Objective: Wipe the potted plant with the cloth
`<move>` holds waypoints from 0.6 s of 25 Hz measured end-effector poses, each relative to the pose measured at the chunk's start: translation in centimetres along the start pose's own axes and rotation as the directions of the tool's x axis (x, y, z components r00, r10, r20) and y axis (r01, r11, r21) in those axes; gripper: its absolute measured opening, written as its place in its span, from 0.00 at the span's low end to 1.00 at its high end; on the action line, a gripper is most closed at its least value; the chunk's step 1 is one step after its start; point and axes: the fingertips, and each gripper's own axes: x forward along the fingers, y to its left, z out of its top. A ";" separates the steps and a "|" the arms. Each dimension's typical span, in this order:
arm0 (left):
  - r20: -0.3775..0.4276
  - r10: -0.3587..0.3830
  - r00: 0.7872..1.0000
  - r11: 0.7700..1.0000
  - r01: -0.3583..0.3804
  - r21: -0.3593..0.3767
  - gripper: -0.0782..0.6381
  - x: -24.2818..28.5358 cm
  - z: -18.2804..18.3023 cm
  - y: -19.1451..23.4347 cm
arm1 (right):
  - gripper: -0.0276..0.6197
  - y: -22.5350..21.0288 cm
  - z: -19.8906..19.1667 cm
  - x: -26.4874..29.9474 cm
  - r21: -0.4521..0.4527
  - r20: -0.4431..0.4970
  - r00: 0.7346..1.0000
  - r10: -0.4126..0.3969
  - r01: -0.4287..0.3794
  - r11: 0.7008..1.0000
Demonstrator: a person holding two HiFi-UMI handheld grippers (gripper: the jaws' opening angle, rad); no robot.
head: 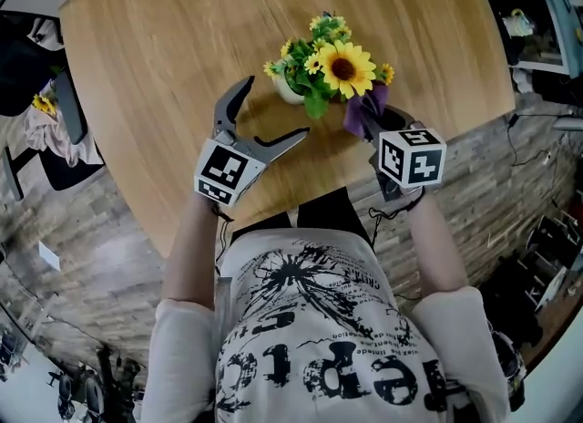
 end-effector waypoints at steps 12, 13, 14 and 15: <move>-0.144 -0.049 0.988 0.995 0.061 0.079 0.93 6.3 -1.9 1.6 | 0.17 -4.6 3.9 1.1 0.047 0.098 0.990 -0.098 0.093 0.995; -0.154 -0.046 0.987 0.994 0.060 0.086 0.93 6.7 -2.0 1.7 | 0.17 -4.9 4.2 1.2 0.050 0.104 0.989 -0.104 0.099 0.994; -0.164 -0.041 0.986 0.994 0.057 0.092 0.93 7.0 -2.1 1.8 | 0.17 -5.3 4.4 1.3 0.053 0.110 0.988 -0.112 0.107 0.993; -0.173 -0.036 0.984 0.994 0.053 0.097 0.93 7.2 -2.2 1.9 | 0.17 -5.6 4.6 1.4 0.054 0.118 0.985 -0.123 0.117 0.992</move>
